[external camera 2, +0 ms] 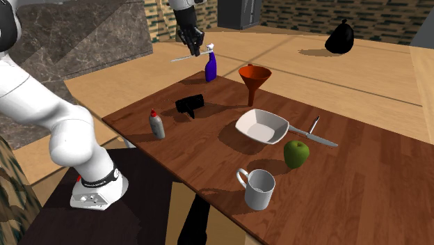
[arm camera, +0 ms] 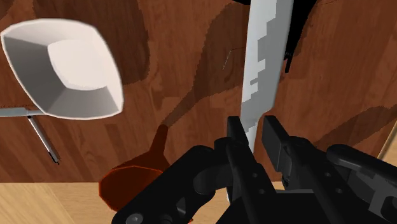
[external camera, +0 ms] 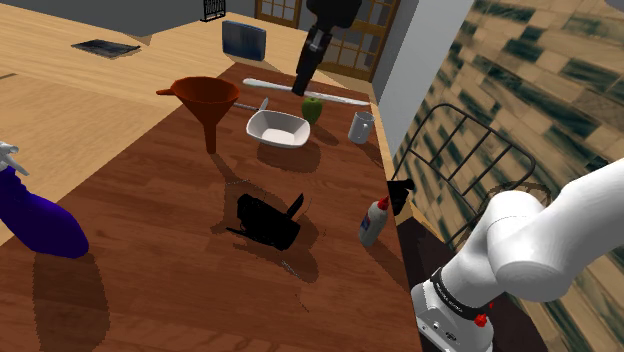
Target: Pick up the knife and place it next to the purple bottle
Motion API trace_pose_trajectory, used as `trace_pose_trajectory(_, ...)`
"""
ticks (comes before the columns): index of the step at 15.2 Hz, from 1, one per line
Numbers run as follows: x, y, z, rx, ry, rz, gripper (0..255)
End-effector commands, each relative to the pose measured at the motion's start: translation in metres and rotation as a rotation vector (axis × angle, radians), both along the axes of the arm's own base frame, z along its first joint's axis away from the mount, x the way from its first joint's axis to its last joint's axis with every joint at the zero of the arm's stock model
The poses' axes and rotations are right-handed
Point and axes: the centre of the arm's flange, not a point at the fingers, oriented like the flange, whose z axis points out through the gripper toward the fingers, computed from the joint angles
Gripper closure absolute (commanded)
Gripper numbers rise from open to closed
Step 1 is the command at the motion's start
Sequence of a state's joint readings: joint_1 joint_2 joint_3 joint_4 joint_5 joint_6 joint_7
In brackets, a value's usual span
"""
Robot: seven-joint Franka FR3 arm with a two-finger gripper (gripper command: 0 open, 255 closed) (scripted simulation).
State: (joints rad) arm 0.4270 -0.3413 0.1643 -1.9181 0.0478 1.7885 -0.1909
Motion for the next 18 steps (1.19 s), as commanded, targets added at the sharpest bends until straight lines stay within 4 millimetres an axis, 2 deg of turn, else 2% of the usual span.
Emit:
trace_pose_trajectory(1, -0.002, 0.026, 0.000, 0.001, 0.000, -0.001, 255)
trace_pose_trajectory(18, -0.038, 0.248, 0.000, 0.001, 0.000, -0.002, 255)
